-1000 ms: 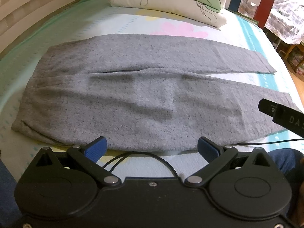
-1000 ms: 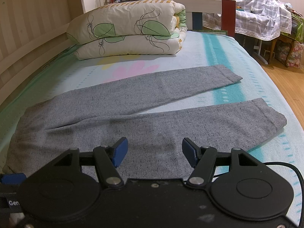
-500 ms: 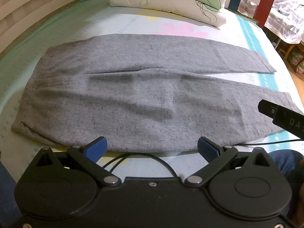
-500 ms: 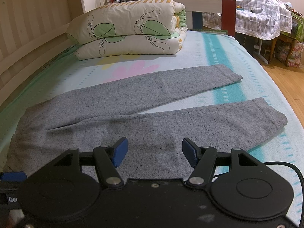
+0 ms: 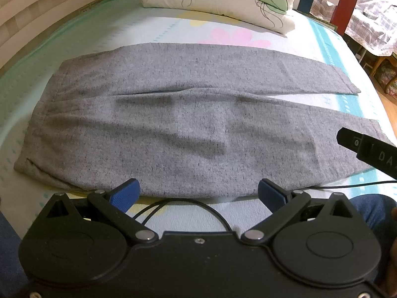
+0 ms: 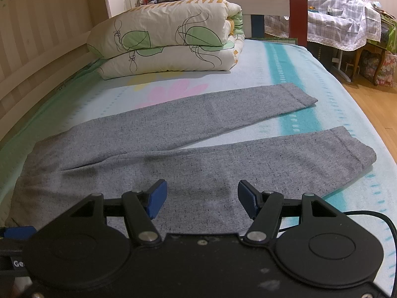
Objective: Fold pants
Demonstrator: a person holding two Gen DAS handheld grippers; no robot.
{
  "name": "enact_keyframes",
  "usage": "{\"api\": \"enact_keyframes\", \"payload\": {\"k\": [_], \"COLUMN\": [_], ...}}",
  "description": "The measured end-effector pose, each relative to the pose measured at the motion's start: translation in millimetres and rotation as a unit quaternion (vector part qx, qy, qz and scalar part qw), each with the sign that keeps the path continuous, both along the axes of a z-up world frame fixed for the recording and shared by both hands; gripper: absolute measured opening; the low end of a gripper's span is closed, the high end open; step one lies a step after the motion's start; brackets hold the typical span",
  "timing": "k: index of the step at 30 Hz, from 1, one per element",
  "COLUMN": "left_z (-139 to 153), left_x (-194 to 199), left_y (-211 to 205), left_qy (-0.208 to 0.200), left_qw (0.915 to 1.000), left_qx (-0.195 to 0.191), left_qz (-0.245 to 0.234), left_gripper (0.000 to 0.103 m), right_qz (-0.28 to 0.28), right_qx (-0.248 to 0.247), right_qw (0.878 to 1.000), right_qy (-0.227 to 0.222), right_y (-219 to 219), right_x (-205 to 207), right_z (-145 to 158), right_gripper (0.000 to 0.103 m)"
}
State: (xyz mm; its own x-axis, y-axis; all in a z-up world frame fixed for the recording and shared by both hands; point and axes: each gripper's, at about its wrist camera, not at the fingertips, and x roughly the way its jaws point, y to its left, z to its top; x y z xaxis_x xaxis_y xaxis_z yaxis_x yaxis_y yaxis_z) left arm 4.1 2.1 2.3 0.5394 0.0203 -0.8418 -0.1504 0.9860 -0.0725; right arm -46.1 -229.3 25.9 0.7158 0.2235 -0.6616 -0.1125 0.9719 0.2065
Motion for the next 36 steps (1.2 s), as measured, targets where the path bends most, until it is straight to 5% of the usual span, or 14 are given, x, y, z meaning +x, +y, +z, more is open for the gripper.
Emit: {"api": "enact_keyframes", "payload": {"k": [25,30,36], "left_z": [-1,7,22], "left_x": [1,13,39], "left_y": [2,15,37], "left_qy": [-0.012,-0.038,-0.073], "left_qw": [0.9998,0.9992,0.9967], "left_qx": [-0.014,0.013,0.036], "left_qz": [-0.012,-0.004,0.004], "left_gripper": [0.095,0.095,0.097], "right_qz": [-0.009,-0.033,-0.04], "right_qx": [0.016,0.036,0.004], "right_qw": [1.0,0.999,0.999], "right_qy": [0.002,0.016,0.022], "right_y": [-4,-12,-4], "right_x": [1,5,13], "right_z": [1,2,7], "right_gripper": [0.067,0.067,0.067]}}
